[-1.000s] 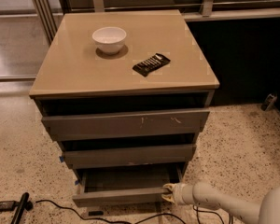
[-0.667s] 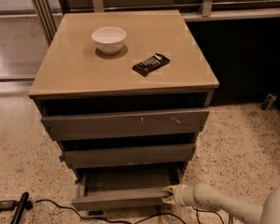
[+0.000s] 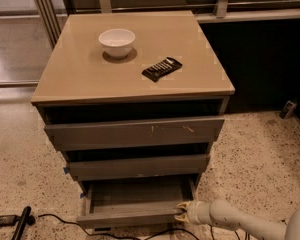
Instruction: Open bottom drawer
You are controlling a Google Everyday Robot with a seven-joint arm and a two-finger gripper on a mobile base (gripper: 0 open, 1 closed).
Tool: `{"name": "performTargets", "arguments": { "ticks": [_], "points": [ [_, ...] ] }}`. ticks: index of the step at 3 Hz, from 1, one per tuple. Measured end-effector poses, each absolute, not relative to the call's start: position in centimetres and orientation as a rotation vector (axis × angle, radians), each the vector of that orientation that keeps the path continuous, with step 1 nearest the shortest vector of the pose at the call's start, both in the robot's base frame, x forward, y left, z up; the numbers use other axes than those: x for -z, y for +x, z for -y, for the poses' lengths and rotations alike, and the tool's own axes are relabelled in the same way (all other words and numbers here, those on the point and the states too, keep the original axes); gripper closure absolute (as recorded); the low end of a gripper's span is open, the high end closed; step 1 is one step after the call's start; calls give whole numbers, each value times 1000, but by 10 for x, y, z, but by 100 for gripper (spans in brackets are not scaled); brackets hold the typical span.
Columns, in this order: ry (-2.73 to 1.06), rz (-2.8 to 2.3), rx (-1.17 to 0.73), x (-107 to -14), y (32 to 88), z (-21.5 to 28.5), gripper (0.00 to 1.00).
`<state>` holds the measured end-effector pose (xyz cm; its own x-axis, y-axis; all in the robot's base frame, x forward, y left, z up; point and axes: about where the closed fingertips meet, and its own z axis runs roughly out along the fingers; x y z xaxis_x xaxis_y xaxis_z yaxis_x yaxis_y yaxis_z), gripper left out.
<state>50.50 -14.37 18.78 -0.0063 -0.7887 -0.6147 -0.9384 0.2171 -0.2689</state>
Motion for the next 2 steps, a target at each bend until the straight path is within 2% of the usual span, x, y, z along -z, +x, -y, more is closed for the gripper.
{"name": "performTargets", "arguments": {
  "ticks": [2],
  "points": [
    [-1602,-1822,-284,-188,505,144,27]
  ]
}}
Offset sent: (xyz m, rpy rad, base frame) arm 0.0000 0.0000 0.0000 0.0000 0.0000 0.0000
